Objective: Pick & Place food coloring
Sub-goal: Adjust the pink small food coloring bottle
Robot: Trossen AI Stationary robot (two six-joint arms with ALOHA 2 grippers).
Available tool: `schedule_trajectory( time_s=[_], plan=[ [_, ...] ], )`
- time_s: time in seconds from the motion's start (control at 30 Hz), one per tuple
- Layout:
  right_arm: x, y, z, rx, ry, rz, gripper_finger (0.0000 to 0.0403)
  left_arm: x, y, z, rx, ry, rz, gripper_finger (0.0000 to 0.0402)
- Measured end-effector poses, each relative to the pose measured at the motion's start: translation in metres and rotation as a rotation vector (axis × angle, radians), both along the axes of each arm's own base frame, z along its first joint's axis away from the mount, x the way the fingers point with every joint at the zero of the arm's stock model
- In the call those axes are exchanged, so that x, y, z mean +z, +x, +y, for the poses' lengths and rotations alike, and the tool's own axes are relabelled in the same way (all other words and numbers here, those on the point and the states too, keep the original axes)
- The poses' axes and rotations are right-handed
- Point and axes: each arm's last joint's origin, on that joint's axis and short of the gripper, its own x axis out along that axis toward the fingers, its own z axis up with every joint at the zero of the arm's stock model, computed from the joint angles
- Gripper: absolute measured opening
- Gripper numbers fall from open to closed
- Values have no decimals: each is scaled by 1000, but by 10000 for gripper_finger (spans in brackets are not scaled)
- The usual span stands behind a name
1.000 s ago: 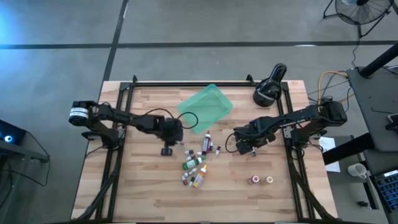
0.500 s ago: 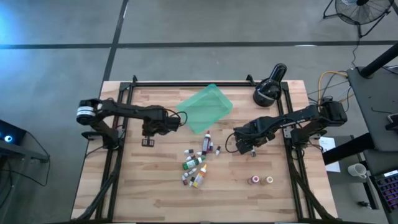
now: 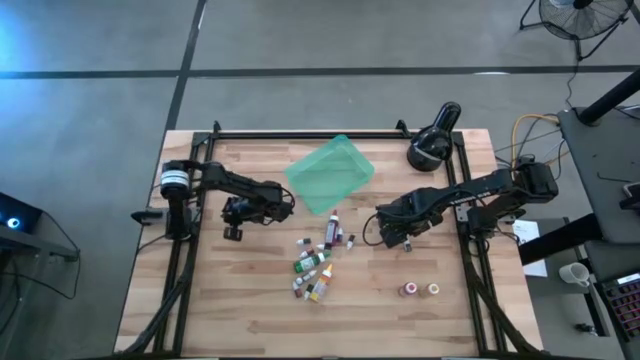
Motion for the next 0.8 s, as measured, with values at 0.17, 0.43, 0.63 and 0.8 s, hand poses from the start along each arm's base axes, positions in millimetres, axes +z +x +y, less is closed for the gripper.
schedule_trajectory(
  time_s=[0.17, 0.43, 0.63, 0.8],
  plan=[
    [0, 0, 0, 2, 4, 0, 178, -1, 1, 0, 0, 2, -19, 40],
    [0, 0, 0, 18, 4, -1, 178, -3, 3, 0, 6, -2, -51, 42],
    [0, 0, 0, 20, 4, -1, 178, -3, 4, 0, -5, -10, -63, 43],
    [0, 0, 0, 26, 4, -1, 178, -2, 5, 0, -6, -19, -76, 53]
  ],
)
